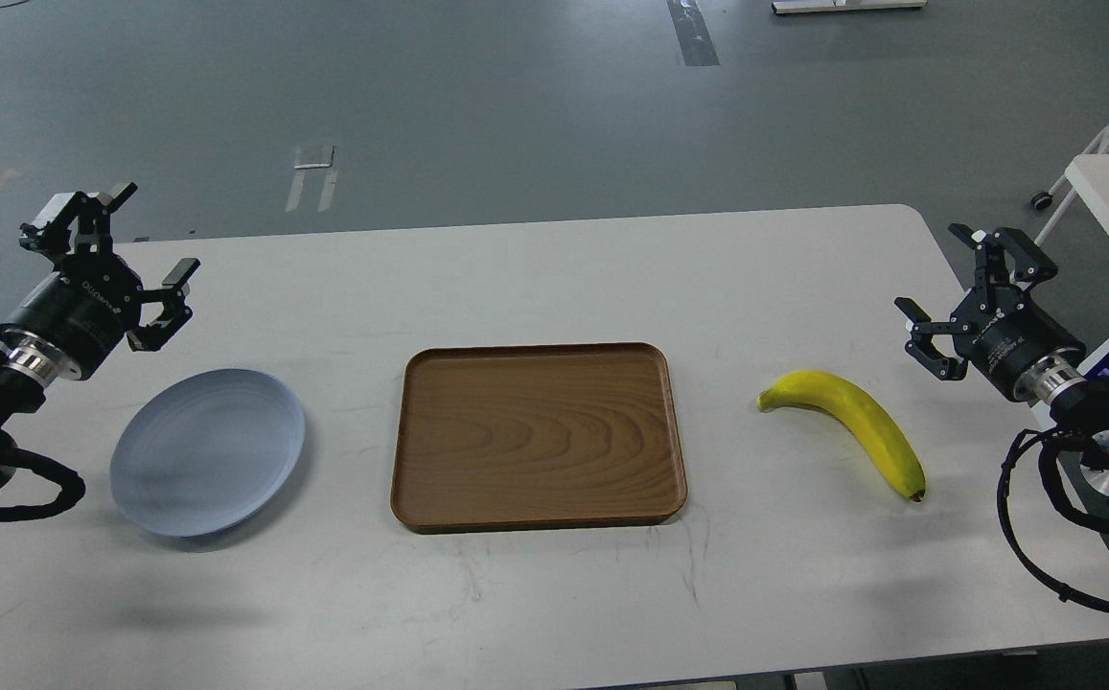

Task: Place banana on plate with both arms
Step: 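Move the left gripper down toward the edge of the blue plate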

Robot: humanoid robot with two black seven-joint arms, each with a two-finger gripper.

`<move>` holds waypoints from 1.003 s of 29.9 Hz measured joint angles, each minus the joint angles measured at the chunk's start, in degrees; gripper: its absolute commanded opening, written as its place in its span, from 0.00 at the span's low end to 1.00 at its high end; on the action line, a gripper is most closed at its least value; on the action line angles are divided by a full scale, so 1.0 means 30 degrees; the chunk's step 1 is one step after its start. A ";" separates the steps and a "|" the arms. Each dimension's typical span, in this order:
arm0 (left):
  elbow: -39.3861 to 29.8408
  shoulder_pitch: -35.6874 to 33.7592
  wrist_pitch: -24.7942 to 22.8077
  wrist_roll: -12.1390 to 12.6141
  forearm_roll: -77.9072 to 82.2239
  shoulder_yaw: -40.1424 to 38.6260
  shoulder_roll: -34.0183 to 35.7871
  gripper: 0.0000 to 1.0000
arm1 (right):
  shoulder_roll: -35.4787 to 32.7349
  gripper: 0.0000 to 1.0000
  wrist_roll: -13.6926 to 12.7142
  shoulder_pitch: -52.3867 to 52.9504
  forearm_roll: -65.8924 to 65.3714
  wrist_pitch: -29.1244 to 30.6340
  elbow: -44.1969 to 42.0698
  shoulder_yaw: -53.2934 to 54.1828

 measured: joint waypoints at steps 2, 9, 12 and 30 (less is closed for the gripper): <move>-0.0038 -0.0160 0.0000 0.0000 0.0158 -0.0050 0.0731 1.00 | -0.0001 1.00 0.0000 -0.0001 -0.0022 0.0000 -0.0018 -0.0002; -0.4528 -0.1435 0.0000 0.0000 0.4150 -0.0070 0.4802 1.00 | 0.0161 1.00 0.0000 -0.0002 -0.0135 0.0000 -0.0229 -0.0002; -0.7015 -0.1754 -0.0004 0.0000 0.8018 -0.0216 0.6121 1.00 | 0.0263 1.00 0.0000 -0.0001 -0.0175 0.0000 -0.0366 -0.0018; -0.7864 0.0097 0.7084 -0.0002 2.6622 0.3225 0.7313 1.00 | 0.0382 1.00 0.0000 -0.0084 -0.0226 0.0000 -0.0733 -0.0289</move>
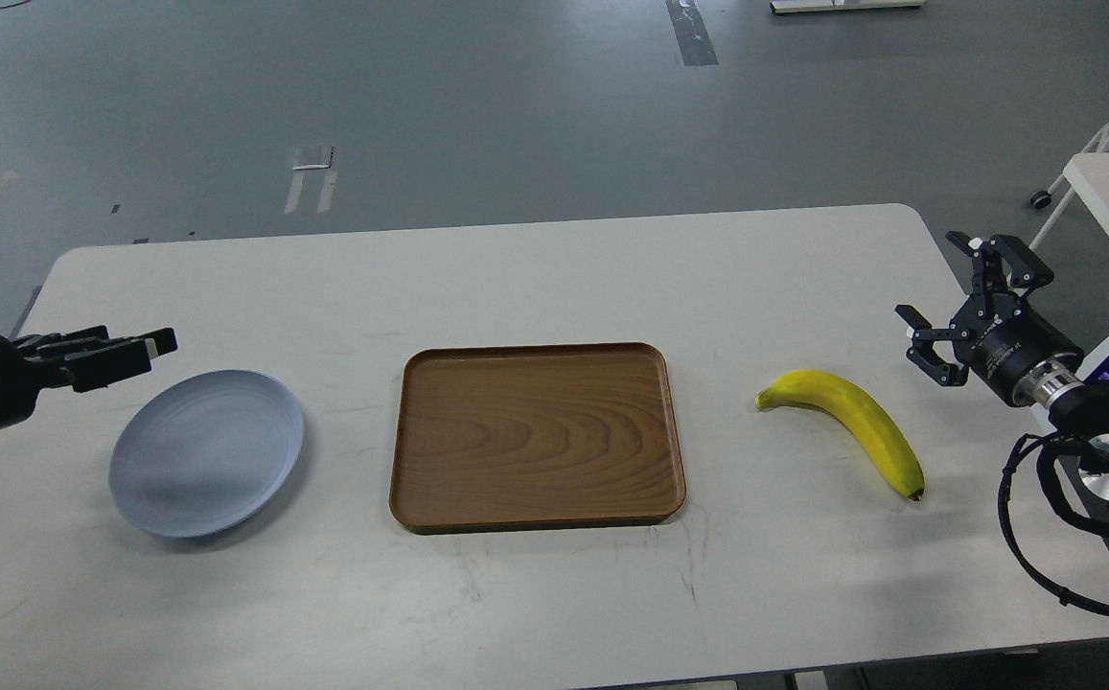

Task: Place banana on plate with both arms
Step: 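Move the left gripper down toward the edge of the blue plate, then grasp the blue plate rim with the left gripper and tilt it up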

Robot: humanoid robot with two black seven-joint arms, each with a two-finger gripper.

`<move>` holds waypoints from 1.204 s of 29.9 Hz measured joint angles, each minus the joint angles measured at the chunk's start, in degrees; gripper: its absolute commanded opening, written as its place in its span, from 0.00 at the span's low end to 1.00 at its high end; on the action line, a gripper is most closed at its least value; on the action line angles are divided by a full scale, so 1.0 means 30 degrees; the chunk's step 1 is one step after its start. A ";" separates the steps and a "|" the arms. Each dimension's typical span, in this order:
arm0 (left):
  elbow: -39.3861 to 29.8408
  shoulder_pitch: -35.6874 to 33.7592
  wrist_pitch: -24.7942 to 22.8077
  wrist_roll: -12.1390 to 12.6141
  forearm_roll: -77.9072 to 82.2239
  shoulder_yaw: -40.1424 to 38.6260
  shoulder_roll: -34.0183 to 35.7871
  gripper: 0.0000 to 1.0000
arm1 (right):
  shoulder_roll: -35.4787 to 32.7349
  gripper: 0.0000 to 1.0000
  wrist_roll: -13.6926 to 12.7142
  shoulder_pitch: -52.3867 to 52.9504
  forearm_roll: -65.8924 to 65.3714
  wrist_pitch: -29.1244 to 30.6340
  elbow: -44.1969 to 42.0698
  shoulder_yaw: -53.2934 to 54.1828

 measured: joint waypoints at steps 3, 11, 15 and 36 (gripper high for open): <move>0.1448 0.0603 0.1203 0.0000 -0.0146 0.1217 -0.0108 1.00 | 0.0096 1.00 0.0000 -0.0055 -0.0001 0.0000 -0.0101 -0.0004; 0.4017 0.1876 0.2312 0.0000 -0.1019 0.2347 -0.1765 1.00 | 0.0148 1.00 0.0000 -0.0063 0.0000 0.0000 -0.0239 0.0082; 0.5270 0.2306 0.2336 0.0001 -0.1446 0.2360 -0.2729 1.00 | 0.0149 1.00 0.0000 -0.0043 -0.0001 0.0000 -0.0226 0.0180; 0.5637 0.2642 0.2372 0.0001 -0.1490 0.2388 -0.3690 0.00 | 0.0170 1.00 0.0000 -0.0066 0.0000 0.0000 -0.0247 0.0226</move>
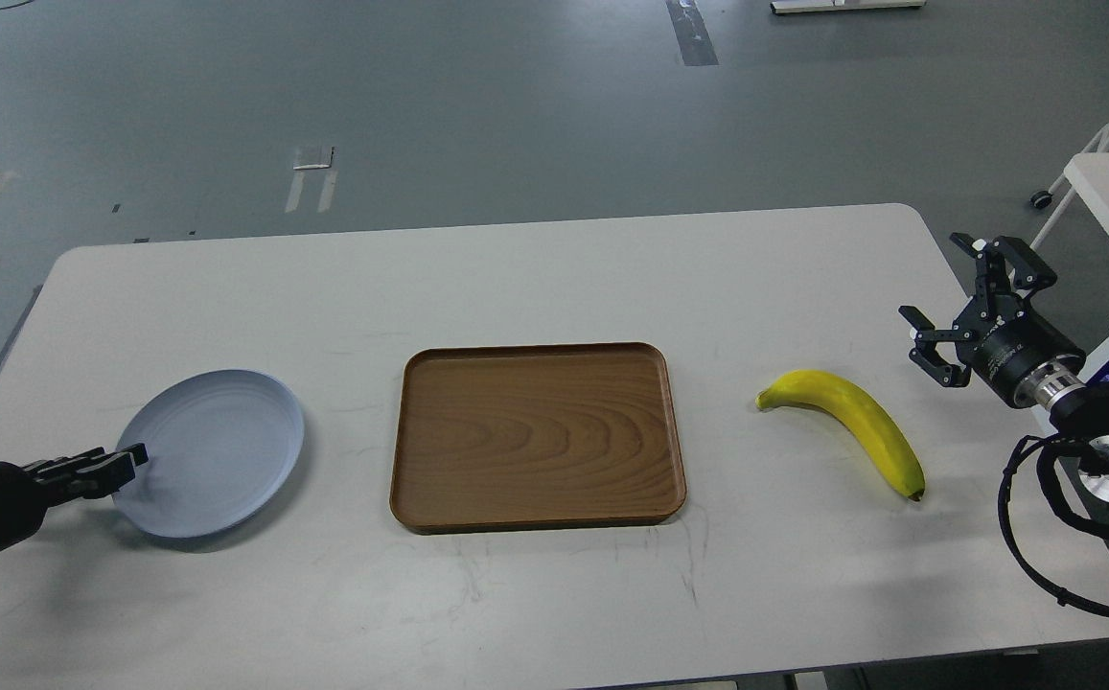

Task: Place banana on plate with both arms
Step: 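Grasp the blue plate rim with the left gripper and tilt it up, then carry the blue plate with the left gripper onto the wooden tray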

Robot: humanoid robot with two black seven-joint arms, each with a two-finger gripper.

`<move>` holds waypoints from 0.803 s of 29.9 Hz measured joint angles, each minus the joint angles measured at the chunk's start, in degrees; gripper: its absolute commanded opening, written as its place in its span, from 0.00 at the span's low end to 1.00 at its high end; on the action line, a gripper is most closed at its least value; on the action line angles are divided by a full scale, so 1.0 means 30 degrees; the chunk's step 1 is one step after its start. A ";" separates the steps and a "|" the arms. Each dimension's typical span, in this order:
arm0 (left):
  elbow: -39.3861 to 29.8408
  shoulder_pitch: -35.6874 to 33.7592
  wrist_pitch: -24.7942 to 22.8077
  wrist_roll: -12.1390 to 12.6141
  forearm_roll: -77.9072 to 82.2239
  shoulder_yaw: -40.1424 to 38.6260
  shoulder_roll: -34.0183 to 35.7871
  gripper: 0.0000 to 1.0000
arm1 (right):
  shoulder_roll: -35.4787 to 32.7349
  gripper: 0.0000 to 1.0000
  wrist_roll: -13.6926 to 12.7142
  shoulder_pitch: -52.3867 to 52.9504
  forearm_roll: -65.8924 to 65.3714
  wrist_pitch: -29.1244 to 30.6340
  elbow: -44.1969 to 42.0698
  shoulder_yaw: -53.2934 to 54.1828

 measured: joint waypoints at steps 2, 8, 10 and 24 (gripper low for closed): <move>0.0000 -0.0016 0.0034 0.0000 0.0002 -0.0007 -0.0002 0.00 | 0.0005 1.00 0.0000 0.0000 0.0000 0.0000 0.0002 0.0005; -0.0006 -0.0185 0.0117 0.0000 -0.0039 -0.0179 -0.0024 0.00 | 0.0012 1.00 0.0000 -0.0008 0.0000 0.0000 0.0010 0.0007; -0.0052 -0.0290 0.0121 -0.0001 -0.0221 -0.0199 -0.0022 0.00 | 0.0043 1.00 0.0000 -0.0010 0.0000 0.0000 0.0009 0.0006; -0.1798 -0.4059 -0.1666 0.0011 -0.0945 -0.0049 0.0416 0.00 | 0.0124 1.00 0.0000 0.0015 0.0001 0.0000 -0.0018 0.0058</move>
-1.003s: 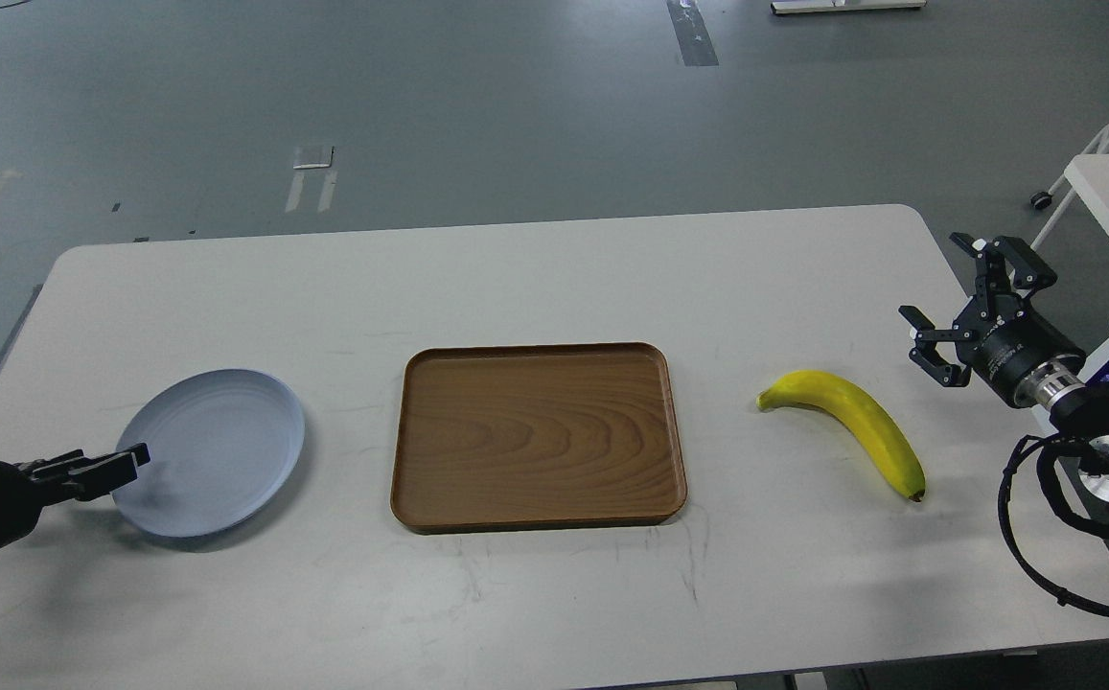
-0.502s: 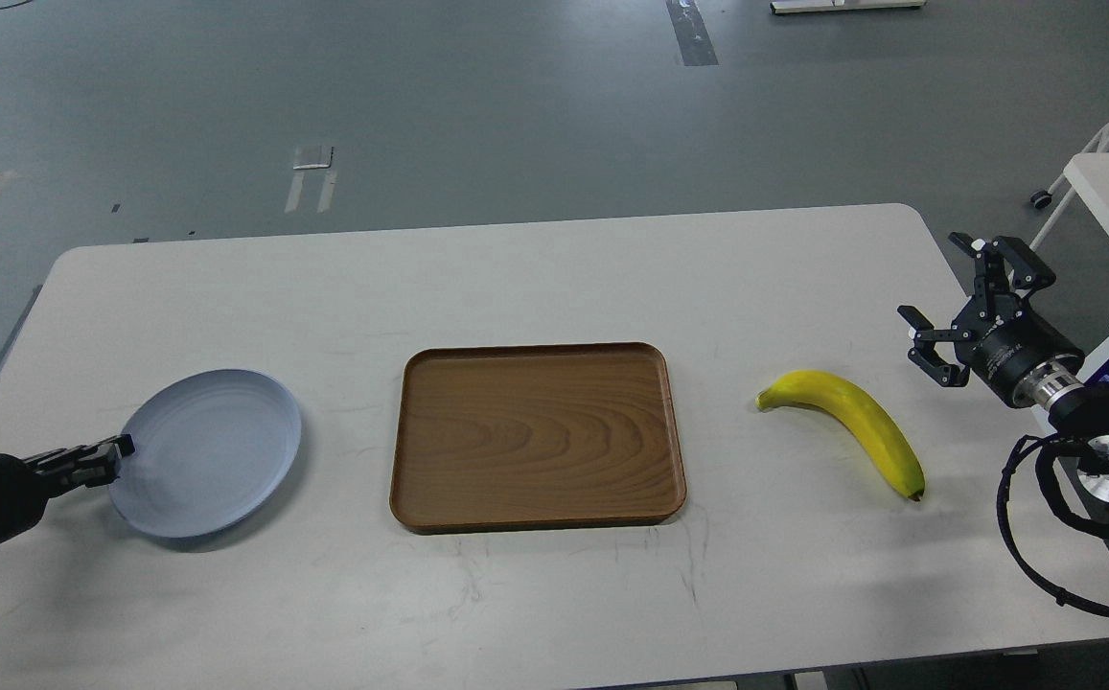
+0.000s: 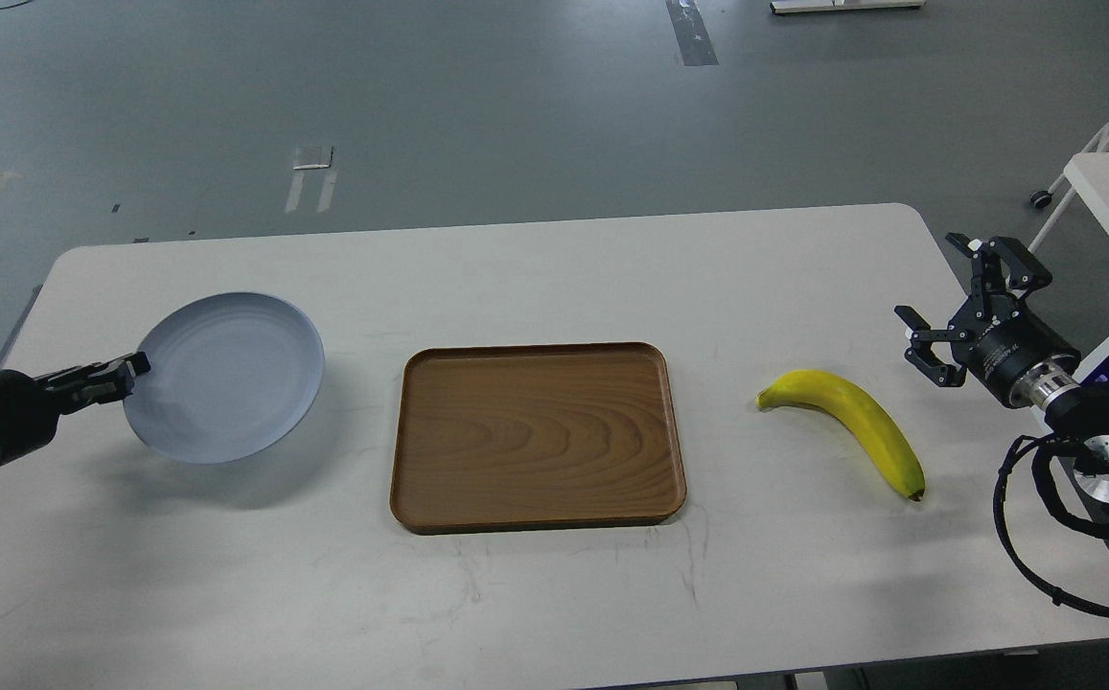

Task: Place banana on plate with both arms
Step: 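Carry the blue plate with the left gripper onto the wooden tray, then release the plate and withdraw the left gripper to rest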

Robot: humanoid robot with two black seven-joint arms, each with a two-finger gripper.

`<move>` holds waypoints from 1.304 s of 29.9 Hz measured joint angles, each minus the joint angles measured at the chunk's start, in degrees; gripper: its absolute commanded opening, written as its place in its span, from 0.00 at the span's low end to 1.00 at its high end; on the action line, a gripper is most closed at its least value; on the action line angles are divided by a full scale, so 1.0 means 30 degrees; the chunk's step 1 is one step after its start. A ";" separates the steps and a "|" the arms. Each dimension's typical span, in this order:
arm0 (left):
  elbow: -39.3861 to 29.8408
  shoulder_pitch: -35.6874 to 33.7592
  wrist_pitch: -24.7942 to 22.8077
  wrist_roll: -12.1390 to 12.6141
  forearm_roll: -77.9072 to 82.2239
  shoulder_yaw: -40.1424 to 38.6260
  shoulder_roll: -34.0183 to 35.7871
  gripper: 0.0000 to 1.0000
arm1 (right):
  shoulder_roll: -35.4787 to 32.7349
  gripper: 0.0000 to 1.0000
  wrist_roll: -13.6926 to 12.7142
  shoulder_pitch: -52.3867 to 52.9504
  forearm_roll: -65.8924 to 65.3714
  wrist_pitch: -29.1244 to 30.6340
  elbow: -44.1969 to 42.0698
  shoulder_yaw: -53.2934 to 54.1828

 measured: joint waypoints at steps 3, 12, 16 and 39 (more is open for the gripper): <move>-0.1052 -0.1225 -0.0870 -0.0001 0.0232 0.0042 -0.0312 0.00 | 0.0000 1.00 0.0000 0.0014 0.0000 0.0000 -0.0148 0.0008; -0.1072 -0.4240 -0.2624 -0.0013 0.2772 0.0617 -0.4660 0.00 | 0.0000 1.00 0.0000 -0.0010 0.0000 0.0000 -0.0495 0.0009; 0.0775 -0.5508 -0.2753 -0.0014 0.2902 0.2290 -0.7576 0.00 | -0.0004 1.00 0.0000 -0.0002 0.0001 0.0000 -0.0612 0.0009; 0.6918 -0.6222 -0.2734 -0.0013 0.2823 0.5938 -1.4797 0.80 | -0.0030 1.00 0.0000 -0.0017 0.0001 0.0000 -0.1109 -0.0037</move>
